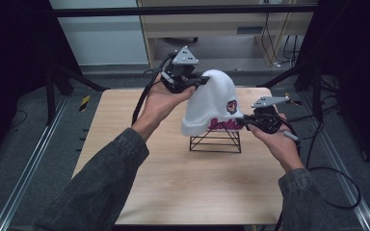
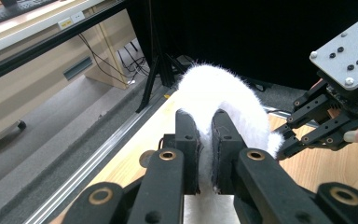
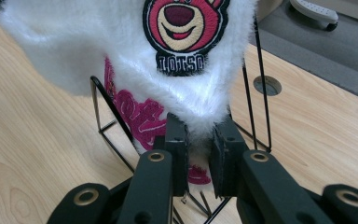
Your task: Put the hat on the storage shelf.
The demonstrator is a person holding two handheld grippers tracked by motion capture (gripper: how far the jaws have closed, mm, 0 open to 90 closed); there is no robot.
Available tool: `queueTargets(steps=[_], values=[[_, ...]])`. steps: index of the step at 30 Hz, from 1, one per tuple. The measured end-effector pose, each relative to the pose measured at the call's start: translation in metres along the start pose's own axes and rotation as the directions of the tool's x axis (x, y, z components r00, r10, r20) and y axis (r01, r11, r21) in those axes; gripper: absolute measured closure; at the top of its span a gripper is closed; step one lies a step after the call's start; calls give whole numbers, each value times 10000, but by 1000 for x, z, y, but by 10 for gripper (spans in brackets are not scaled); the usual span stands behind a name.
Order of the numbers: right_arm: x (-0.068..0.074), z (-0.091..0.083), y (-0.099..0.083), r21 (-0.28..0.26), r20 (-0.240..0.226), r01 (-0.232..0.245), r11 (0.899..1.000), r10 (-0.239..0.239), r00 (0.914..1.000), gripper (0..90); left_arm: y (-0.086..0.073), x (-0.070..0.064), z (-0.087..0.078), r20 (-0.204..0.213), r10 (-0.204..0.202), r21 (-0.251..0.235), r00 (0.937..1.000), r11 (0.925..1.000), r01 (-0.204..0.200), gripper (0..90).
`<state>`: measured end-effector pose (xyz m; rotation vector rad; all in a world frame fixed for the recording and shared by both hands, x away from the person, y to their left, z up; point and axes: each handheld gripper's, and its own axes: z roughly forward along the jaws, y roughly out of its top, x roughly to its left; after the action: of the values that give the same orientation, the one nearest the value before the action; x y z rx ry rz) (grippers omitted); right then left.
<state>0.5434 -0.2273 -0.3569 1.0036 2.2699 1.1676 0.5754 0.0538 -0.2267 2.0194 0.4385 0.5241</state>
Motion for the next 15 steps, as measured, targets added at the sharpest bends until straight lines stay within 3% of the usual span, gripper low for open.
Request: queueTargets(steps=[15], values=[[-6, 4, -18, 191, 48, -187, 9996, 186, 9998, 791, -8, -6, 17, 139, 82, 300, 9999, 9995, -86, 836]])
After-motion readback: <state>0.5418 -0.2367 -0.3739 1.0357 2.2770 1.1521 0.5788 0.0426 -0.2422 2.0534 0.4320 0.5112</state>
